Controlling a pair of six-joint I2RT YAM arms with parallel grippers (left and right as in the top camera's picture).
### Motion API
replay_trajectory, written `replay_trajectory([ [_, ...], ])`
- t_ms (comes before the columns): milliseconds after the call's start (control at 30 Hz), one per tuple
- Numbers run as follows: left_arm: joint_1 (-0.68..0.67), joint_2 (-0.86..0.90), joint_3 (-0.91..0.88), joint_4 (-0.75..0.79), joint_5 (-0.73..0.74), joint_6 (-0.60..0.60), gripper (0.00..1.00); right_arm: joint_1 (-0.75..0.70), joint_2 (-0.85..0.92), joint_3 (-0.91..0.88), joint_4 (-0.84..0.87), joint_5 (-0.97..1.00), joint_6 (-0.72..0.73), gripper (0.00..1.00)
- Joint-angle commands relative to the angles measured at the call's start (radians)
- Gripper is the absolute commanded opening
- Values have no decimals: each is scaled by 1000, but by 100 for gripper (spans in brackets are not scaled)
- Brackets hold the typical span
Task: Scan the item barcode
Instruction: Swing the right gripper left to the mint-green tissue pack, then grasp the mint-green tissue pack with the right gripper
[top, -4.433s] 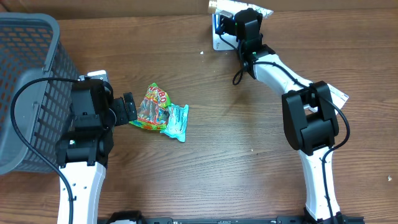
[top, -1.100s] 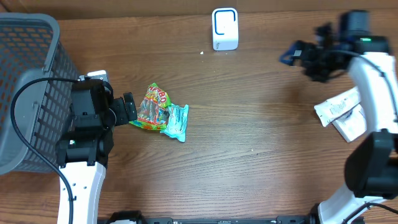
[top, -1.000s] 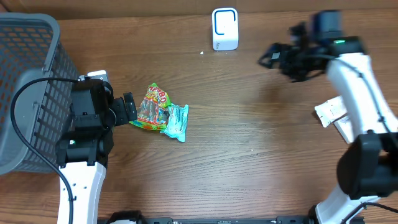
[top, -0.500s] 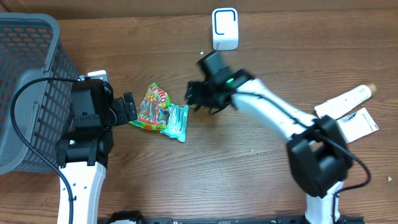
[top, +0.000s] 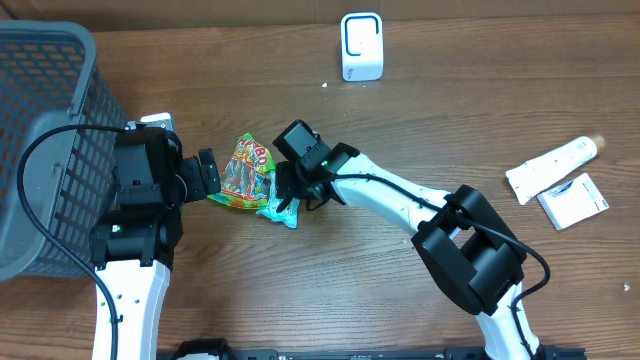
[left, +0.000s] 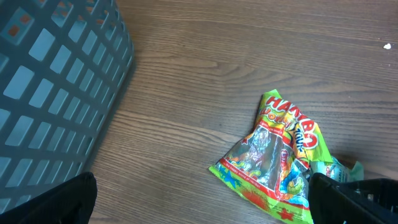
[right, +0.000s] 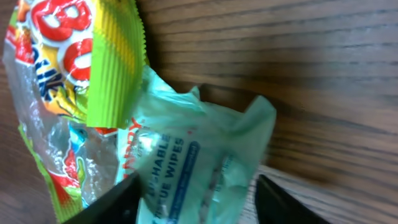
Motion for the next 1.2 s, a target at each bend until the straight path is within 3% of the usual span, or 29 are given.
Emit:
replay_trajectory([
  [0, 4, -6, 3, 3, -9, 14, 100, 8, 35, -5, -20, 26, 4, 45],
  [200, 4, -6, 3, 3, -9, 14, 100, -39, 24, 23, -123, 24, -7, 19],
  [267, 4, -6, 3, 3, -9, 14, 100, -70, 13, 46, -178, 1, -71, 11],
  [367, 4, -6, 3, 3, -9, 14, 100, -121, -6, 80, -272, -16, -204, 8],
  [600, 4, -6, 3, 3, -9, 14, 100, -233, -14, 108, -403, -16, -626, 22],
  [633, 4, -6, 3, 3, -9, 14, 100, -249, -14, 108, -402, -16, -665, 27],
  [700, 4, -6, 3, 3, -9, 14, 100, -274, -14, 124, -407, -16, -710, 53],
  [767, 4, -6, 3, 3, -9, 14, 100, -288, -16, 166, -437, -21, -708, 64],
  [967, 4, -6, 3, 3, -9, 14, 100, -269, -50, 377, -636, -23, -674, 64],
  [1167, 4, -6, 3, 3, -9, 14, 100, -139, -68, 342, -684, 57, -758, 62],
])
